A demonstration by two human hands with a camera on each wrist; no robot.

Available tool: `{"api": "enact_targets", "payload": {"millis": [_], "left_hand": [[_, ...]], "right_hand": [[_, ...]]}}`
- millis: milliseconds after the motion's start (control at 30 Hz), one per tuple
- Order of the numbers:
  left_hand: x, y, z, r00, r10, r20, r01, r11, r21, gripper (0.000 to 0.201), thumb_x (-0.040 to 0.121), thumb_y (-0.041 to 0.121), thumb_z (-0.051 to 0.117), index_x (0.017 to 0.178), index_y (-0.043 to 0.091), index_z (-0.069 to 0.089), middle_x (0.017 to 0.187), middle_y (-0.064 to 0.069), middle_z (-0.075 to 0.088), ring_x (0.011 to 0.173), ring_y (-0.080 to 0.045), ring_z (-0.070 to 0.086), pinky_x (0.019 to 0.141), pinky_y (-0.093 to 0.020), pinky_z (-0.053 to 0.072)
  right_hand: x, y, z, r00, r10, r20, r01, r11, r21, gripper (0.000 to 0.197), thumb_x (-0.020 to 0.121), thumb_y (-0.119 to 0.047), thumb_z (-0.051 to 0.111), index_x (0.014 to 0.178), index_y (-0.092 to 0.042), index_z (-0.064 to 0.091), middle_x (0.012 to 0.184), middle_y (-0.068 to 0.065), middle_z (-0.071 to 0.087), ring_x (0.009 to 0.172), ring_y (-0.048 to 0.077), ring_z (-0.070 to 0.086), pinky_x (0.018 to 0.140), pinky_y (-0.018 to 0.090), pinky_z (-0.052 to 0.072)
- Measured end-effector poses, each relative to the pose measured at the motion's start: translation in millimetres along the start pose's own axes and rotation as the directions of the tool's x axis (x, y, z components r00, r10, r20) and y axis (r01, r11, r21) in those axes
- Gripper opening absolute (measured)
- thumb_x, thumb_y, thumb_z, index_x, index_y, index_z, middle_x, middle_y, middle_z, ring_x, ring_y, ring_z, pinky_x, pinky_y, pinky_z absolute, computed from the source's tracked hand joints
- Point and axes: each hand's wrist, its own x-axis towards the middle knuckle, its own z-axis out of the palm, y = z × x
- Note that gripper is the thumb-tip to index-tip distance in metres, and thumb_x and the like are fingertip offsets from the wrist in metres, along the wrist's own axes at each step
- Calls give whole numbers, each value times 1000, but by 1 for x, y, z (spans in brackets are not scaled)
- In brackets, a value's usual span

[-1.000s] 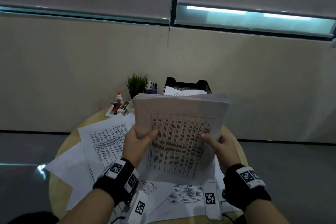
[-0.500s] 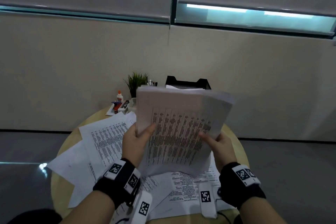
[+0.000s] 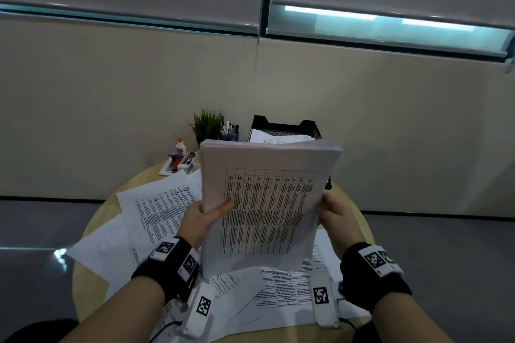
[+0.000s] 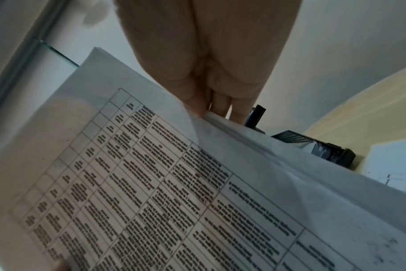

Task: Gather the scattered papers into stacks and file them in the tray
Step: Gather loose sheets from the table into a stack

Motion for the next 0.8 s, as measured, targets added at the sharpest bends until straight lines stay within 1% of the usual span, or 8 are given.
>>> {"api": "enact_targets", "payload": {"millis": [100, 267, 367, 467, 533, 600, 733, 800], "left_hand": [[5, -2, 0, 999, 43, -11, -43, 999, 17, 84, 23, 68, 83, 86, 13, 68, 86, -3, 71, 85, -18, 64, 71, -30, 48], [4, -4, 7, 999, 36, -35, -37, 999, -4, 89, 14, 75, 78, 82, 18, 69, 75, 7, 73, 85, -15, 64, 69, -27, 44], [3, -2, 9, 997, 48, -67, -47, 999, 8, 69, 39, 66, 81, 83, 15, 71, 82, -1, 73, 88, -23, 66, 75, -32, 49], [0, 5, 16, 992, 69, -103, -70, 998, -6, 26, 75, 31, 73, 90, 10, 70, 89, -5, 72, 87, -22, 67, 83, -36, 51], [-1, 12, 20, 987, 104, -119, -107, 994, -21, 24, 81, 23, 69, 96, 4, 69, 92, -6, 72, 84, -21, 67, 79, -32, 53], [0, 17, 20, 982, 139, -130, -142, 990, -15, 22, 82, 23, 69, 97, 6, 70, 93, -6, 72, 86, -21, 67, 78, -29, 51], [1, 20, 12, 978, 176, -110, -168, 983, 76, 18, 85, 27, 65, 96, 13, 67, 90, 0, 71, 84, -14, 65, 78, -27, 52], [1, 17, 9, 979, 188, -80, -174, 972, 161, 16, 89, 26, 60, 99, 15, 64, 85, 5, 67, 79, -9, 62, 66, -19, 48]], "right_hand": [[2, -2, 0, 1000, -3, -13, 3, 1000, -8, 55, 82, 24, 32, 109, -9, 67, 105, 6, 72, 98, 21, 65, 77, 30, 56], [2, 5, 11, 999, 41, -34, -41, 999, -10, 59, 77, 28, 30, 104, -9, 66, 108, 9, 71, 109, 29, 62, 92, 46, 52], [-6, -4, 14, 999, 24, -25, -27, 993, -118, 35, 78, 18, 39, 99, 3, 62, 97, 12, 68, 98, 32, 62, 74, 25, 54], [-8, -15, 12, 999, 48, -25, -53, 966, -252, 13, 83, 17, 43, 79, 9, 52, 77, 13, 47, 64, 18, 49, 48, 15, 37], [-5, -14, 9, 997, 57, -60, -70, 964, -256, 10, 86, 13, 47, 81, 8, 54, 75, 12, 45, 63, 14, 47, 50, 20, 36], [-4, -16, 6, 996, 38, -80, -47, 992, -116, 10, 87, 11, 51, 87, 3, 58, 73, 10, 58, 62, 10, 56, 51, 18, 43], [-4, -16, -1, 994, 57, -92, -50, 995, 81, 8, 87, 4, 58, 86, -3, 57, 83, 14, 70, 71, 23, 65, 64, 36, 54], [-5, -14, 0, 994, 86, -70, -81, 994, 67, 12, 89, 5, 58, 81, -4, 54, 73, 11, 68, 65, 23, 64, 63, 35, 55]]}}
